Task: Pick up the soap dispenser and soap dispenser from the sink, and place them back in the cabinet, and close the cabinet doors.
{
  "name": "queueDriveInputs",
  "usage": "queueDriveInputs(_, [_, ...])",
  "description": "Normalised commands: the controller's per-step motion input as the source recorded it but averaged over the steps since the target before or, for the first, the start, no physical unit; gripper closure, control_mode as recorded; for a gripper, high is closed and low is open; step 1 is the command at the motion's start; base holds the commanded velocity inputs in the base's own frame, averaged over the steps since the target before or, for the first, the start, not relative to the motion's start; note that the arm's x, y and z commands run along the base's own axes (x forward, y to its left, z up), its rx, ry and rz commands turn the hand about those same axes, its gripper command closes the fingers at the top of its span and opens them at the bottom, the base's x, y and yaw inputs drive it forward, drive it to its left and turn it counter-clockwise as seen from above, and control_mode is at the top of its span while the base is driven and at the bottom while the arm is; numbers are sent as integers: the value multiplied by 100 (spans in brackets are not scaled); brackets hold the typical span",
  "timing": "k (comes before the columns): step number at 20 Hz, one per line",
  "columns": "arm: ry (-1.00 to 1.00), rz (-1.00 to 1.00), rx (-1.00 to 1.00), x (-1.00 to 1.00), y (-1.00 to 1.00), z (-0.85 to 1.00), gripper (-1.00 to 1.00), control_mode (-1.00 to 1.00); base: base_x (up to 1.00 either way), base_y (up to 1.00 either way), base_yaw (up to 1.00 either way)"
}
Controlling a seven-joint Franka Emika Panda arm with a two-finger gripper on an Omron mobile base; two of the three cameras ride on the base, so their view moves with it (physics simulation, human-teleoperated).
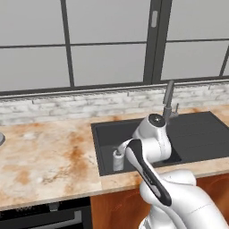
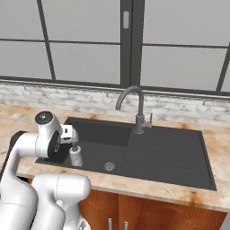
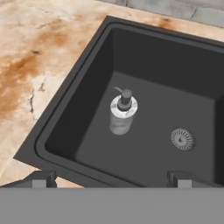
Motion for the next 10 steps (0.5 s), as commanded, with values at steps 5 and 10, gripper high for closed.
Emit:
queueDriveInputs(5, [0, 0, 0, 30, 2, -11, -100, -100, 0, 0, 0])
queueDriveInputs(10, [0, 0, 0, 23, 0, -23, -100, -100, 0, 0, 0])
